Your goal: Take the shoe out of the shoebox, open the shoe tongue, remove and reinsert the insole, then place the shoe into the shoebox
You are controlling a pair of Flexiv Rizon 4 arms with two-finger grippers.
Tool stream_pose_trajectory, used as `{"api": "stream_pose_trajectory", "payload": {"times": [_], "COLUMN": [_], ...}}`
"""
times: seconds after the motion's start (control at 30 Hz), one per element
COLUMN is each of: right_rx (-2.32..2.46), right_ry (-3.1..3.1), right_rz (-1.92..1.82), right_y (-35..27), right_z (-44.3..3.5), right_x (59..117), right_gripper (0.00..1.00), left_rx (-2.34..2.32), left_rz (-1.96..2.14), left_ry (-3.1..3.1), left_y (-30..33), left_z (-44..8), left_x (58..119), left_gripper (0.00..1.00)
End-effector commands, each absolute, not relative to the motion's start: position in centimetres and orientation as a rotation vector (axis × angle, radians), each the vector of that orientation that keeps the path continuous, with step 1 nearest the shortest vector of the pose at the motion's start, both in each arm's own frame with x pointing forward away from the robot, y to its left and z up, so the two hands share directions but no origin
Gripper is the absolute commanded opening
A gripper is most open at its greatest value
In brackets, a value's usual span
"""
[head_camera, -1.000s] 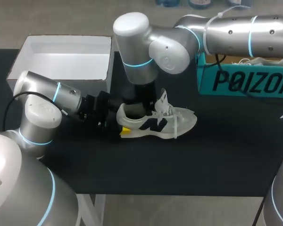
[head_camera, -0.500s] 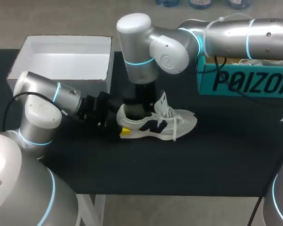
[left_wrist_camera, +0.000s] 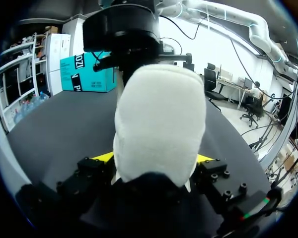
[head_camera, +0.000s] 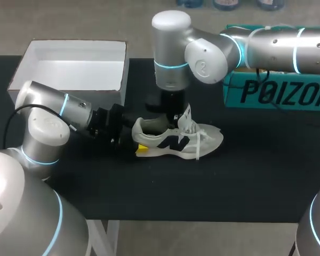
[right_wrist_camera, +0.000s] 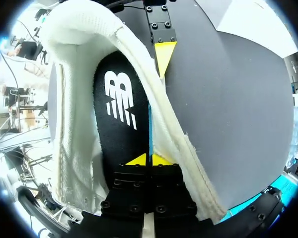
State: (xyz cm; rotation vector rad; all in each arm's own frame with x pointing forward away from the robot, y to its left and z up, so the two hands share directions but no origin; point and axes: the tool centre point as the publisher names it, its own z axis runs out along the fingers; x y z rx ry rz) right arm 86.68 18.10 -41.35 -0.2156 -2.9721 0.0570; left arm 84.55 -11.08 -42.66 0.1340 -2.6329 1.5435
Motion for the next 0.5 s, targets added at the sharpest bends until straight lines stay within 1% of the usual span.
{"api": "stream_pose_trajectory", "payload": {"times": [0.03,0.27,0.5], "right_rx": [-0.21,-0.203,-0.237], "right_ry": [-3.044,-3.098,-3.111], "right_rz": [-0.025,-0.102,-0.145], "right_y": [16.6,15.8,15.0], "right_z": [-39.0,-36.4,-35.9], "right_x": [85.7,86.1,86.2], "right_gripper": [0.0,0.0,0.0], "left_rx": [0.134,0.134,0.134], "left_rz": [1.543,1.543,1.543], "left_ry": [-2.633,-2.633,-2.633], "left_y": [-11.0,-11.0,-11.0], "left_z": [-42.9,-42.9,-42.9], "left_x": [84.6,84.6,84.6], "left_gripper": [0.0,0.0,0.0]}}
